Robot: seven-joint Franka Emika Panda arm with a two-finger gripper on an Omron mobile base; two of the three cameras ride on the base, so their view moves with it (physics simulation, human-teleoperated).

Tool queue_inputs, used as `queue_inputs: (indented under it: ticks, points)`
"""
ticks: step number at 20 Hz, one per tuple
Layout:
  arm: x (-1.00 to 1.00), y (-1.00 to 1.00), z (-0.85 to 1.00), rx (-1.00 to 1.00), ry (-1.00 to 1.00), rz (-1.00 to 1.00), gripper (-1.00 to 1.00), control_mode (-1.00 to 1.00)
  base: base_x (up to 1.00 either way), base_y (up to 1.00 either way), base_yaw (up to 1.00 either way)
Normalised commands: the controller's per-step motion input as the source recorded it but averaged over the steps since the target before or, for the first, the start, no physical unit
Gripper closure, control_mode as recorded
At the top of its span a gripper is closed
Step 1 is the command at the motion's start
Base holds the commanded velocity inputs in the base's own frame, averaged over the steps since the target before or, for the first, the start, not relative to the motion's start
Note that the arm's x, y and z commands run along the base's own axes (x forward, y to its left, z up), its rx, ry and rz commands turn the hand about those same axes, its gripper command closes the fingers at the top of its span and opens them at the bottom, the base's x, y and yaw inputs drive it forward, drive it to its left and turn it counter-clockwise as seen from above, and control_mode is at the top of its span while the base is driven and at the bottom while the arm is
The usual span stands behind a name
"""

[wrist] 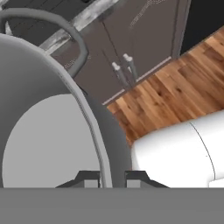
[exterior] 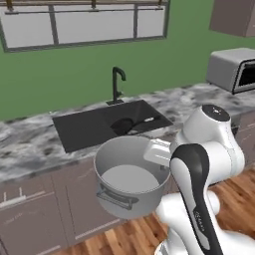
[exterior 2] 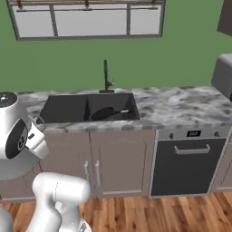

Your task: Move the pot and pan from the stove into the sink.

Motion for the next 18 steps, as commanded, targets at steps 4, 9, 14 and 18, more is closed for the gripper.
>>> queue_inputs:
  ticks: [4, 9, 14, 18]
  points:
    - [0.0, 0.0, 0.0, 0.0, 0.0, 0.0, 1.0, 1.0, 0.39, -0.89, 0.01]
    - [0.0, 0.0, 0.0, 0.0, 0.0, 0.0, 1.0, 1.0, 0.36, -0.87, 0.02]
    - [0.0, 0.0, 0.0, 0.0, 0.0, 0.0, 1.0, 1.0, 0.27, -0.79, 0.03]
    - [0.0, 0.0, 0.0, 0.0, 0.0, 0.0, 1.0, 1.0, 0.16, -0.76, 0.01]
